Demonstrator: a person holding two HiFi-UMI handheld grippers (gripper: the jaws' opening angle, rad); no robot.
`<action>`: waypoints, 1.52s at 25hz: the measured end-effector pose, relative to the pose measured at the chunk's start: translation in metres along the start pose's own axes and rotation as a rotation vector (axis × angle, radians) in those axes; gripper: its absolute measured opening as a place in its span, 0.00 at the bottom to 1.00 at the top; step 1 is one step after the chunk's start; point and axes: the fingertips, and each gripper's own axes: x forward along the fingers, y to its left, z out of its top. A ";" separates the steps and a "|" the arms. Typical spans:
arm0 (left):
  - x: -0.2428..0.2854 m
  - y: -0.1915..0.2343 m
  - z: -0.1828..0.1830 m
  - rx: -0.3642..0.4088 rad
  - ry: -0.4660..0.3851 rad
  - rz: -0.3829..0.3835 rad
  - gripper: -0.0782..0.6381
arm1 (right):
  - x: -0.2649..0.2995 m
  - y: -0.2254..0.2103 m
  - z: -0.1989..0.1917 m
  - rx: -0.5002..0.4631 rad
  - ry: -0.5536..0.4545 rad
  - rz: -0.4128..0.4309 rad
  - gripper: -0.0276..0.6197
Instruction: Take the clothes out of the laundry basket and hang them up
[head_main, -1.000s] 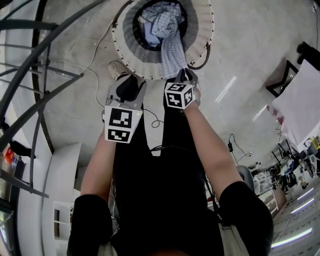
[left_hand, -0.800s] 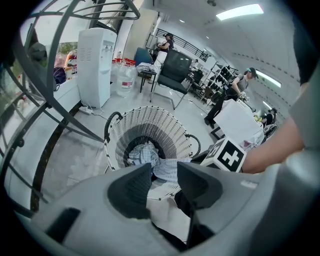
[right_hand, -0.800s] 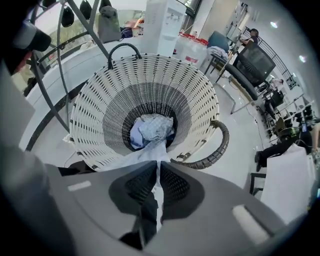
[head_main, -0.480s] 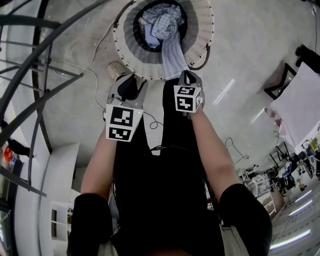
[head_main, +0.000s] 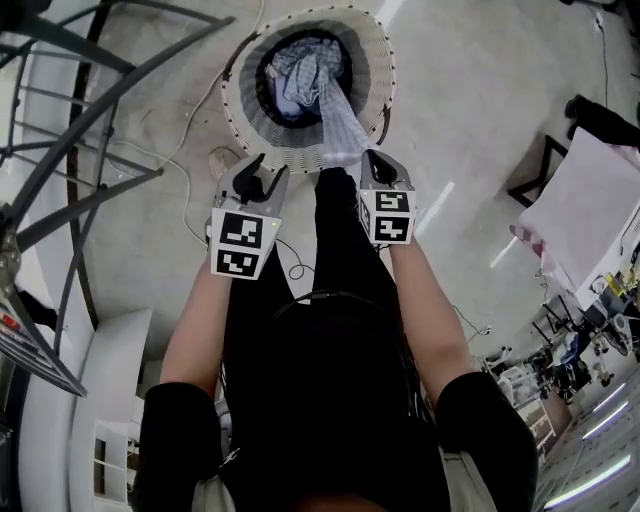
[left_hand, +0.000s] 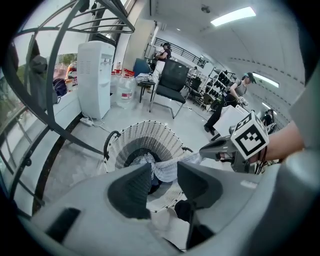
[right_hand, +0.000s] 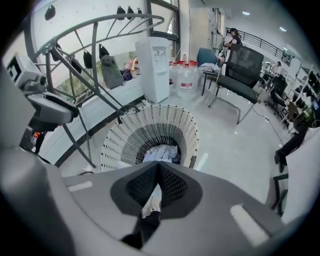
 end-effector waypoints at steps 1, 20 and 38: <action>-0.005 -0.003 0.004 0.005 -0.003 0.000 0.34 | -0.010 -0.001 0.008 0.004 -0.018 0.009 0.07; -0.082 -0.038 0.093 0.081 -0.094 0.035 0.36 | -0.222 -0.002 0.190 -0.001 -0.393 0.227 0.06; 0.010 -0.089 0.027 0.281 0.070 -0.094 0.59 | -0.362 0.006 0.258 0.017 -0.604 0.361 0.06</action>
